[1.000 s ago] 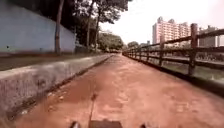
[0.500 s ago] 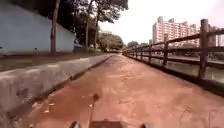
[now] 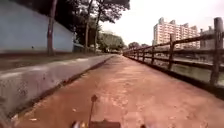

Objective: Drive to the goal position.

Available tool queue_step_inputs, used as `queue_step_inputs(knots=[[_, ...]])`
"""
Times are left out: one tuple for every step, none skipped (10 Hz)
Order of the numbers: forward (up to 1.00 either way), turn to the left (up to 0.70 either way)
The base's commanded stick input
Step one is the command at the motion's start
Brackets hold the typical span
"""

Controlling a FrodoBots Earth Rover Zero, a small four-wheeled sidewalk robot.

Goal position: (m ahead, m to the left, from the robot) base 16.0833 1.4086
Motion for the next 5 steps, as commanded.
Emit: queue_step_inputs(knots=[[0.70, 0.00], [0.70, 0.00], [0.70, 0.00], [0.70, 0.00], [0.70, 0.00]])
